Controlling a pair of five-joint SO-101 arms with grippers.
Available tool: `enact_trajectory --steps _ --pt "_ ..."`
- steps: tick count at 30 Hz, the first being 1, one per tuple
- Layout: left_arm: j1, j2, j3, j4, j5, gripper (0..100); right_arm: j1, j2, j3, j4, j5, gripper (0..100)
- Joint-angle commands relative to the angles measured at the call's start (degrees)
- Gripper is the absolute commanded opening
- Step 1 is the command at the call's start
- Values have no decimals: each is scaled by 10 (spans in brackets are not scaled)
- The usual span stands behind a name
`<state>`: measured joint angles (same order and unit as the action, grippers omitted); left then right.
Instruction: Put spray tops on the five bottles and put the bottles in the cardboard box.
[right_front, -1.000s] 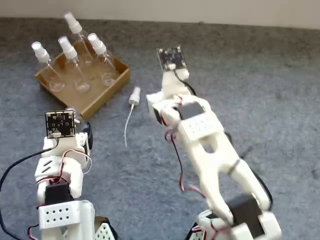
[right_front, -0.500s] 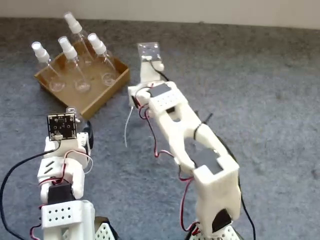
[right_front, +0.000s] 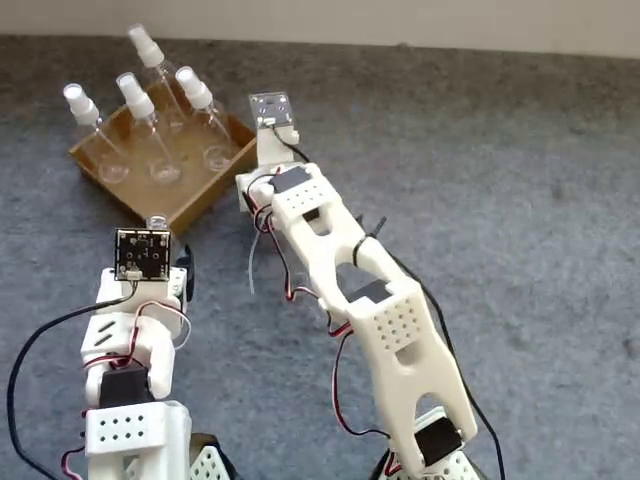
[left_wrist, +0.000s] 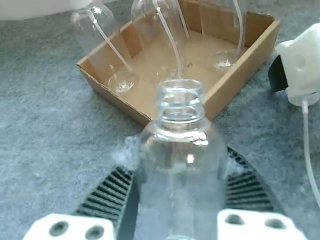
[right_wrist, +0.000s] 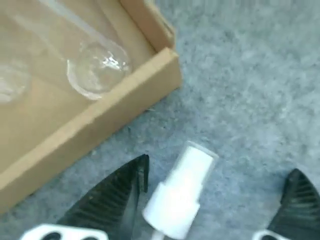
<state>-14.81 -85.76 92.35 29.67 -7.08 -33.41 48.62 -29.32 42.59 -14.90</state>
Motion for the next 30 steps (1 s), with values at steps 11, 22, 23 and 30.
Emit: enact_trajectory --steps 11,22,23,30 --pt "10 -9 -3 -11 -7 60 52 0 -35 112 1 134" --pt "10 -9 -3 -11 -7 60 54 0 -91 252 123 105" --pt "10 -9 -3 -11 -7 60 54 0 -109 275 145 105" --pt "11 -9 -1 -11 -7 60 74 0 -257 415 226 105"
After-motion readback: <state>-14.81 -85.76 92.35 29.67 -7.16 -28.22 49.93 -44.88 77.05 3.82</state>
